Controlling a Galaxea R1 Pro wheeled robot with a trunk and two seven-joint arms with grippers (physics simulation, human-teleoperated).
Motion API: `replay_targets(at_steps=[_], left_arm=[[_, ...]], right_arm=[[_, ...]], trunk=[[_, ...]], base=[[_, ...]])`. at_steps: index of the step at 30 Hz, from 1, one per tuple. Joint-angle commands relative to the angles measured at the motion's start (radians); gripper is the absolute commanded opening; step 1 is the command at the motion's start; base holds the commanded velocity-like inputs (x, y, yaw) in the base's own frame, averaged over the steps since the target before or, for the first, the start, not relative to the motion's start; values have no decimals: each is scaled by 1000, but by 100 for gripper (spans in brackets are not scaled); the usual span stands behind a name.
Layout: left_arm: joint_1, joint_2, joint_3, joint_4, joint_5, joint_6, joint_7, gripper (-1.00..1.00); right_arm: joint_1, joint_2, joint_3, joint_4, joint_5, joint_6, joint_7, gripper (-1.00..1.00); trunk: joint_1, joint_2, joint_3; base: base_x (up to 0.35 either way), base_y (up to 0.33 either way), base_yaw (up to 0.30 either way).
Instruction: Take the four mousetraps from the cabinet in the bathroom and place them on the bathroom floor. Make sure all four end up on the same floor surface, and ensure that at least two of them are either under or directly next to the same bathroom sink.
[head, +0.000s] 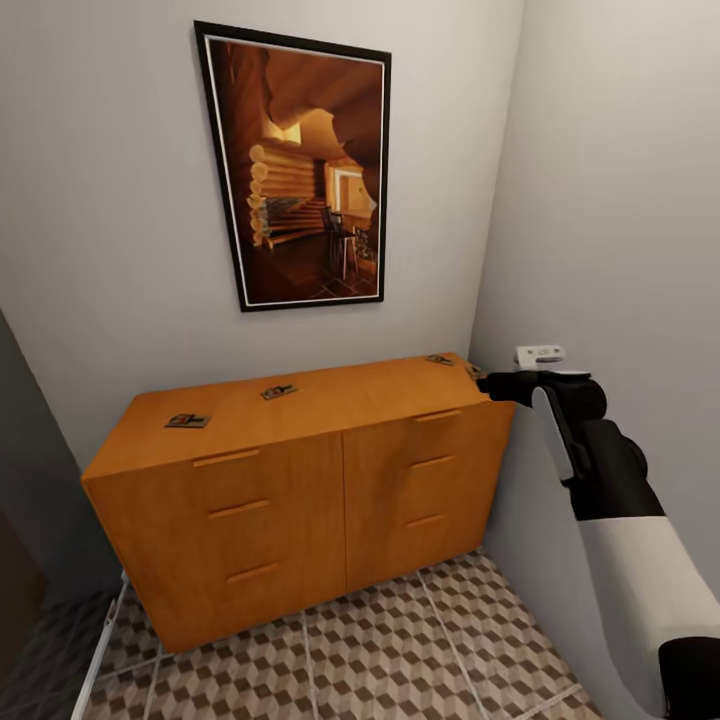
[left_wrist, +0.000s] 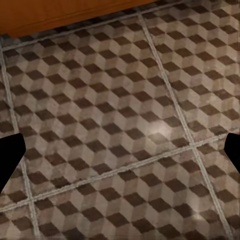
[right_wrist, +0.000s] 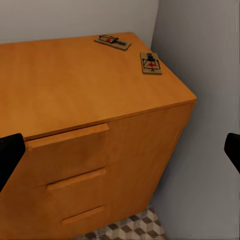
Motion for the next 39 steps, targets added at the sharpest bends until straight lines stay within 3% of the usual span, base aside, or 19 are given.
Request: replay_targets(at_steps=[1,5,9,12,19,28,39], left_arm=[[-1,1,5,5,0,-2,-8,100],[0,11,3,59,0,-12,-8,100],[1,26,2,186,-1,-147,-7,100],[1,46,2,283,-1,-291,-6,100],[5,85,2,334,1,-421,-6,100],[9,109,2,343,1,-450,-6,100],[10,106,2,344,2,-451,-6,100]], right_arm=[[0,-1,2,6,-8,3,-5,100],[1,-1,1,61,-8,-57,-5,100],[1,-2,0,111,-8,-106,-5,100],[1,-3,-1,122,-8,-115,-5,100],[1,-3,-2,126,-7,-118,-5,100],[1,-3,-3,125,-8,-118,-5,100],[2,-16,-1,125,-8,-119,-4,100]], trunk=[[0,-1,-1],[0,-1,-1],[0,-1,-1],[0,-1,-1],[0,-1,-1],[0,-1,-1],[0,-1,-1]], base=[[56,0,0],[25,0,0],[5,0,0],[2,0,0],[0,0,0],[0,0,0],[0,0,0]])
